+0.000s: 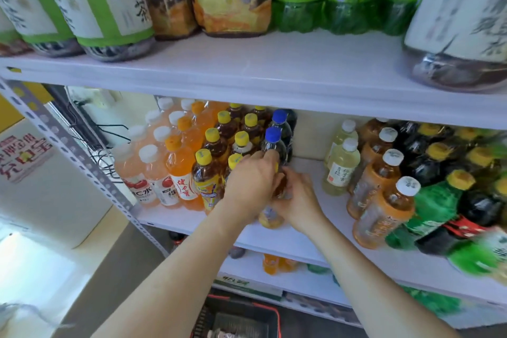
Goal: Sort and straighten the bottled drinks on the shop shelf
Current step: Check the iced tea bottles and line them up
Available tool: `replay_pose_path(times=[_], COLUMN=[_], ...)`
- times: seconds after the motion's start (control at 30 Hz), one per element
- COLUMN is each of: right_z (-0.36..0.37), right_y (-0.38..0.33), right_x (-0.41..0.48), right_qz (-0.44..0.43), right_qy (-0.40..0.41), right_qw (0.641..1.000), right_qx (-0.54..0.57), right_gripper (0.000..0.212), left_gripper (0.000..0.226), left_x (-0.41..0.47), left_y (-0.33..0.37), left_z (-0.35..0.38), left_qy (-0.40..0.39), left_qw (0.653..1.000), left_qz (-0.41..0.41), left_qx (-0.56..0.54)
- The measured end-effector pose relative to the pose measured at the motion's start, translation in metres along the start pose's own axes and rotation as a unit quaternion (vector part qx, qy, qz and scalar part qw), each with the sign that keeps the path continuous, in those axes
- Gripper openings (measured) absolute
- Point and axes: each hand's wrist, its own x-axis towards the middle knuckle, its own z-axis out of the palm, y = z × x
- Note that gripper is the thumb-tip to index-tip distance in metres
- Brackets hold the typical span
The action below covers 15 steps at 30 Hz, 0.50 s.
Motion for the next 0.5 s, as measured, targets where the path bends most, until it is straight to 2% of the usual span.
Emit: replay_pose_path(times=[0.1, 0.2, 0.27, 0.37, 0.43, 0.5], right_z=[-0.004, -0.007, -0.012, -0.026, -0.041, -0.060], right_y=[0.007, 0.024, 0.035, 0.038, 0.028, 0.013], right_x=[-0.004, -0.013, -0.022, -0.040, -0.054, -0.069], right_qz=[0.032, 0.045, 0.048, 0.057, 0.058, 0.044], right_qy=[-0.024, -0.063, -0.106, -0.154, -0.158, -0.153], right_qw=[0.995, 0.977, 0.973, 0.973, 0.974, 0.970], right_qx=[0.094, 0.200, 0.200, 0.164, 0.155, 0.181], right_gripper=[0.068, 0.061, 0.062, 0.068, 0.068, 0.060], left_gripper=[0.029, 0.033, 0.033, 0.028, 0.026, 0.019], left_x=[0.002, -0.006, -0.015, -0.026, -0.032, -0.037], left_y=[0.001, 0.003, 0.003, 0.002, -0.001, -0.003], left_z=[-0.001, -0.006, -0.013, -0.037, -0.057, -0.074], left_qy=[-0.004, -0.024, 0.007, 0.097, 0.136, 0.164], left_qw=[0.999, 0.996, 0.994, 0.981, 0.970, 0.933], left_qz=[0.037, 0.077, 0.100, 0.121, 0.065, -0.020], left_qx=[-0.015, -0.026, -0.048, -0.117, -0.192, -0.319])
